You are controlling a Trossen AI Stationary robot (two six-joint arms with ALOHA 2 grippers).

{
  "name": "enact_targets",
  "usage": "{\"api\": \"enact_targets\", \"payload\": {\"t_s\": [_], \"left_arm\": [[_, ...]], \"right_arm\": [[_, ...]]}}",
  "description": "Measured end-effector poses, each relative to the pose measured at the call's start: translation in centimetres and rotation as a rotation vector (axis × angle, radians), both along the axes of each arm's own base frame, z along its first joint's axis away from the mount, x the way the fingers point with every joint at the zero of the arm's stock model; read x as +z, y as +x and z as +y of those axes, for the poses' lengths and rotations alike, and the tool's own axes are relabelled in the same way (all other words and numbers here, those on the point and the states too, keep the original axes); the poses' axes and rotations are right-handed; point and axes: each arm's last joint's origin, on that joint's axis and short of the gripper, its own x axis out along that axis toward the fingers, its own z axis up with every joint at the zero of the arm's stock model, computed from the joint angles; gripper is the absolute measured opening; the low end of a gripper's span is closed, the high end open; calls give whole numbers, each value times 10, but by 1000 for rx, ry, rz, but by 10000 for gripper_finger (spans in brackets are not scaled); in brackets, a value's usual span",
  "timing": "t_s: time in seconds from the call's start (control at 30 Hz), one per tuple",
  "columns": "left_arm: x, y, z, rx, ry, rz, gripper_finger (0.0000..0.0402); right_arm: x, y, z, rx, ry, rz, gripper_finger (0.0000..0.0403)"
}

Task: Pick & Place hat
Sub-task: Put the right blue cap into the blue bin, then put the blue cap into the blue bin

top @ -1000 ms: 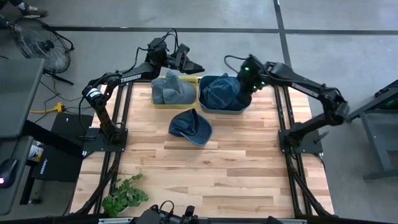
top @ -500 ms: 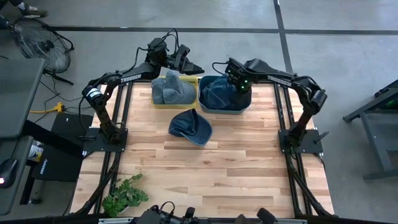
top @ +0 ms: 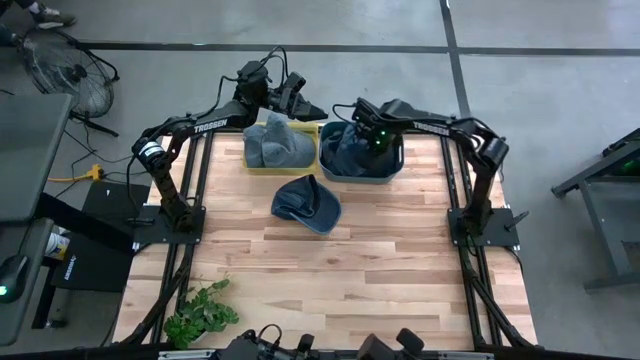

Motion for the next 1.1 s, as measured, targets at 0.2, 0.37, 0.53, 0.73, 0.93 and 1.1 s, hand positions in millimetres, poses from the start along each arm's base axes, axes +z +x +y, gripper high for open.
{"api": "enact_targets", "payload": {"t_s": [0.2, 0.37, 0.53, 0.73, 0.93, 1.1], "left_arm": [[0, 0, 0, 1, 0, 0, 282], [0, 0, 0, 3, -1, -1, 282], [0, 0, 0, 9, -2, -2, 282], [0, 0, 0, 11, -2, -2, 282], [0, 0, 0, 11, -1, -2, 282], [0, 0, 0, 1, 27, -10, 282]], "right_arm": [[-17, 7, -6, 14, 18, 10, 0], [-20, 7, -9, 10, 32, -7, 0], [-15, 2, -12, 3, 36, -17, 0], [10, -9, -10, -9, -7, -66, 0], [43, -21, -3, -16, -69, -141, 0], [74, -34, 10, -5, -89, -242, 0]]}}
